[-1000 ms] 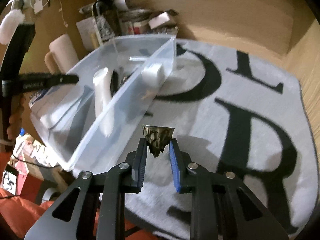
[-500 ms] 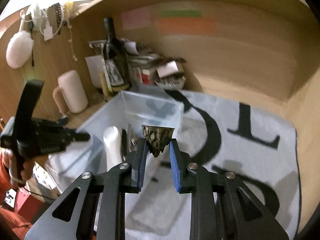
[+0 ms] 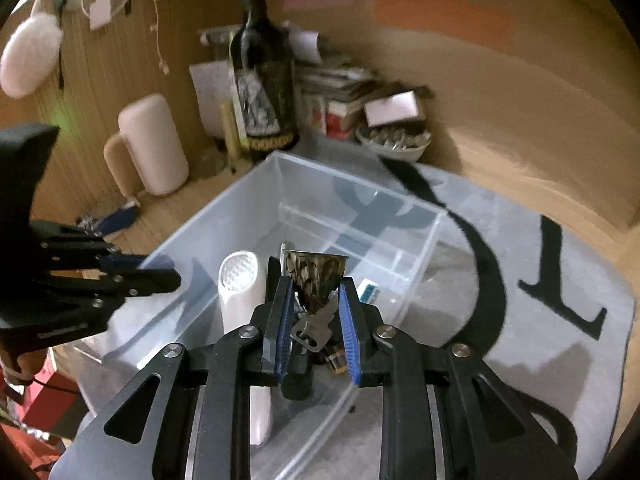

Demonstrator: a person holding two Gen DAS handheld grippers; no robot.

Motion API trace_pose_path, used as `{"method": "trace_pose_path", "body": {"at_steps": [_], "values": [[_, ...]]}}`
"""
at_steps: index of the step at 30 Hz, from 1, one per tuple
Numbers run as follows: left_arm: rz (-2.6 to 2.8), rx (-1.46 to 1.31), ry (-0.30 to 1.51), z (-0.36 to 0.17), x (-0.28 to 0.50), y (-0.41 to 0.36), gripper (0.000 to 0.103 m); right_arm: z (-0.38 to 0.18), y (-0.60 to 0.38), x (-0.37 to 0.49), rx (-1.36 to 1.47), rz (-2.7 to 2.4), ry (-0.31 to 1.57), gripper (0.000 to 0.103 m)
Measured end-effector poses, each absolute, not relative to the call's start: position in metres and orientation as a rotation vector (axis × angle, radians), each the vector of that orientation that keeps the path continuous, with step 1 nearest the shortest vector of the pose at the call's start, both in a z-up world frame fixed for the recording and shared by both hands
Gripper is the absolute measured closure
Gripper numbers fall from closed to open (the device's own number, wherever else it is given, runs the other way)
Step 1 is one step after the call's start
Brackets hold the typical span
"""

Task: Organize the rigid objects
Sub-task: 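Place the black grinder into the clear box and open the right tool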

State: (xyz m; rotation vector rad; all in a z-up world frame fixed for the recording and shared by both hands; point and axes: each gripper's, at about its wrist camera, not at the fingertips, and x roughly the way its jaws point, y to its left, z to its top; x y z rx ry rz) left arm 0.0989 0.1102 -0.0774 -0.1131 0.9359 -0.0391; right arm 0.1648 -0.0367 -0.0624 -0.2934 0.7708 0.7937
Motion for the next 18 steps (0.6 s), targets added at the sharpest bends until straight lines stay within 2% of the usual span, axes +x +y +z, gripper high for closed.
{"method": "trace_pose_path", "body": {"at_steps": [6,7,10,11,14,17,18], "values": [[-0.042,-0.114,0.932,-0.078,0.098,0.111,0.093,-0.076,-0.022,0.170,-0.342,0.823,0.849,0.082],[-0.041,-0.115,0.933,-0.078,0.098,0.111,0.093,-0.076,-0.021,0.169,-0.347,0.834,0.854,0.078],[-0.041,-0.116,0.931,-0.078,0.098,0.112,0.093,-0.072,-0.023,0.165,-0.342,0.829,0.830,0.056],[-0.041,-0.119,0.930,-0.078,0.098,0.112,0.093,-0.070,-0.024,0.163,-0.339,0.823,0.817,0.053],[-0.039,-0.131,0.930,-0.078,0.097,0.113,0.093,-0.065,-0.029,0.161,-0.328,0.814,0.795,0.052],[-0.021,-0.131,0.923,-0.076,0.096,0.116,0.078,-0.060,-0.037,0.160,-0.301,0.793,0.783,0.046],[-0.015,-0.131,0.918,-0.075,0.095,0.118,0.069,-0.057,-0.040,0.158,-0.289,0.782,0.775,0.042]]}}
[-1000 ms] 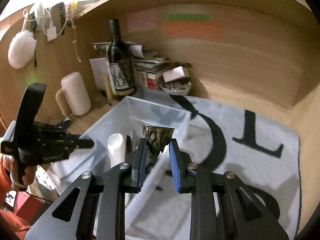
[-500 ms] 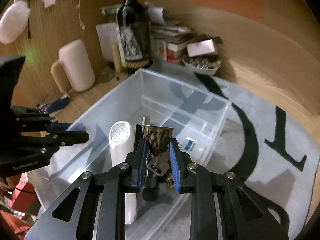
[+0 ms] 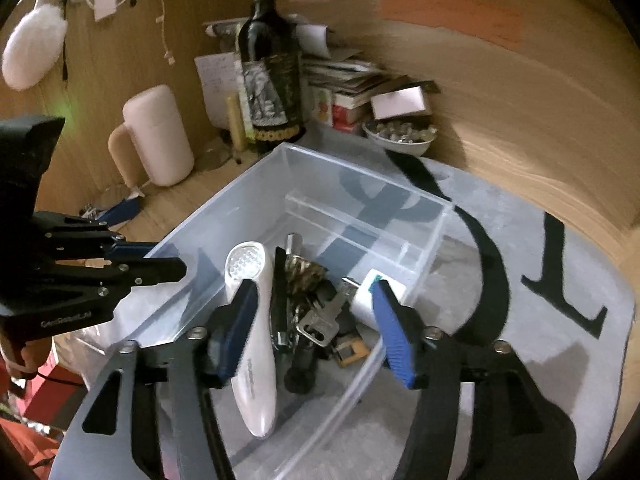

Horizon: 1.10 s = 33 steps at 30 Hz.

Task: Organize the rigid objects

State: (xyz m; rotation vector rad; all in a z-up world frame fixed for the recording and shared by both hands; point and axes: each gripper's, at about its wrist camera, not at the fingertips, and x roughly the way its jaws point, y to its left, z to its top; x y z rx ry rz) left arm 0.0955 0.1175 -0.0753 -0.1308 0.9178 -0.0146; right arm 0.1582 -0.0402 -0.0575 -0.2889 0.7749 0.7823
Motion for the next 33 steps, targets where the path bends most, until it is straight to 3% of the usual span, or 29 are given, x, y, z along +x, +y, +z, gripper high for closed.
{"method": "trace_pose_path", "body": {"at_steps": [6,8,12,18,33], "values": [[0.036,-0.098,0.838,-0.056,0.085,0.118,0.043,-0.040,-0.064,0.147,-0.240,0.735,0.719,0.039],[0.042,-0.093,0.800,-0.047,0.080,0.115,0.036,-0.032,-0.074,0.141,-0.220,0.717,0.687,0.028],[0.040,-0.096,0.718,-0.029,0.072,0.103,0.015,-0.013,-0.095,0.123,-0.194,0.659,0.591,0.019],[0.035,-0.015,0.540,-0.006,0.050,0.062,0.006,0.008,-0.128,0.098,-0.125,0.546,0.472,0.000],[-0.019,-0.050,0.336,0.009,0.010,0.015,0.001,0.013,-0.177,0.043,-0.056,0.492,0.347,0.000]]}}
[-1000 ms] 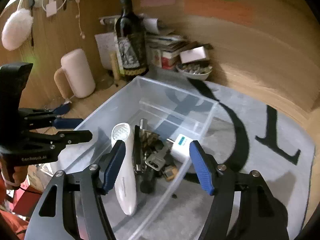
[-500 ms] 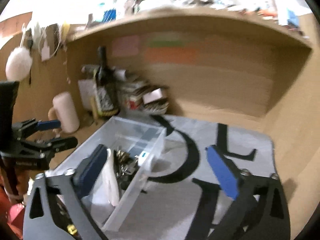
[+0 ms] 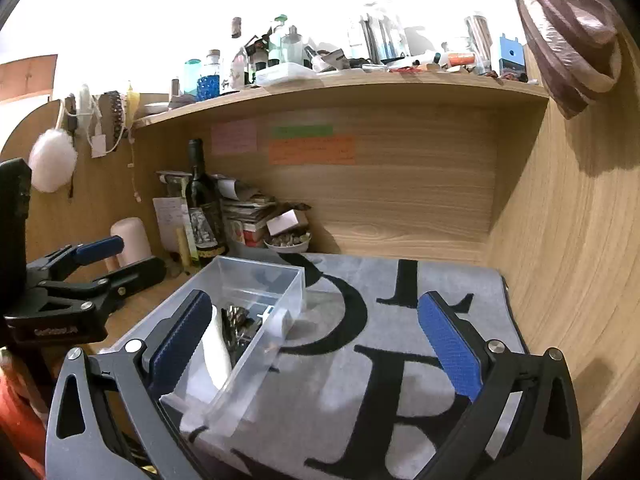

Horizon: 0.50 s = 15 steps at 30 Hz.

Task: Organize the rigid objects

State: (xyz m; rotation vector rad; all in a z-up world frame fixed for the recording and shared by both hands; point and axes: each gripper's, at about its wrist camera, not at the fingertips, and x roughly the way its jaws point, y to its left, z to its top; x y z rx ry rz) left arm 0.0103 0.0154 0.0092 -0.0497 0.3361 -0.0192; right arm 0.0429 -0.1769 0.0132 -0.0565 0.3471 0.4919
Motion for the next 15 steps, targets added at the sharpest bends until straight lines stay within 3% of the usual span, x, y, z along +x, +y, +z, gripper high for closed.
{"method": "trace_pose_path", "body": {"at_steps": [15], "values": [[0.005,-0.042,0.303,0.000,0.001,0.005,0.001,0.005,-0.179,0.040,-0.060,0.514,0.340,0.000]]}}
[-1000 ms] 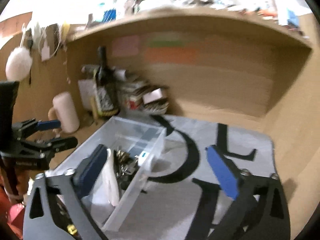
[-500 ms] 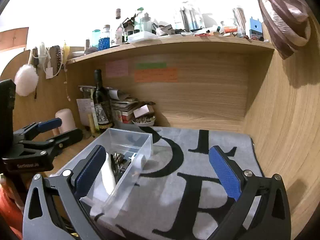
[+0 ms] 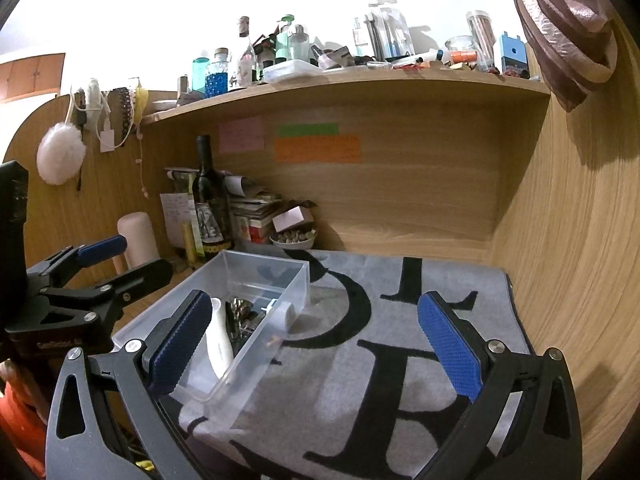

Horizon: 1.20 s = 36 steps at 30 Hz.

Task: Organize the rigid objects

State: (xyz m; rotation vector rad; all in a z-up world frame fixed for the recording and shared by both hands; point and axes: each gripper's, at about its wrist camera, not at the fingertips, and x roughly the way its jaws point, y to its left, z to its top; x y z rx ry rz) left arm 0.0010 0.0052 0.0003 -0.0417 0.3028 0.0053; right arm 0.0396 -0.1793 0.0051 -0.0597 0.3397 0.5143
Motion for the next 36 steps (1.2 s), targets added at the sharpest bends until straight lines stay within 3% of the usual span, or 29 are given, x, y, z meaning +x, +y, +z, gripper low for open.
{"method": "trace_pose_path", "body": {"at_steps": [36], "values": [[0.003,-0.063,0.324,-0.005,0.011,0.012,0.000,0.006,-0.173,0.046,-0.062,0.522,0.342,0.000]]}}
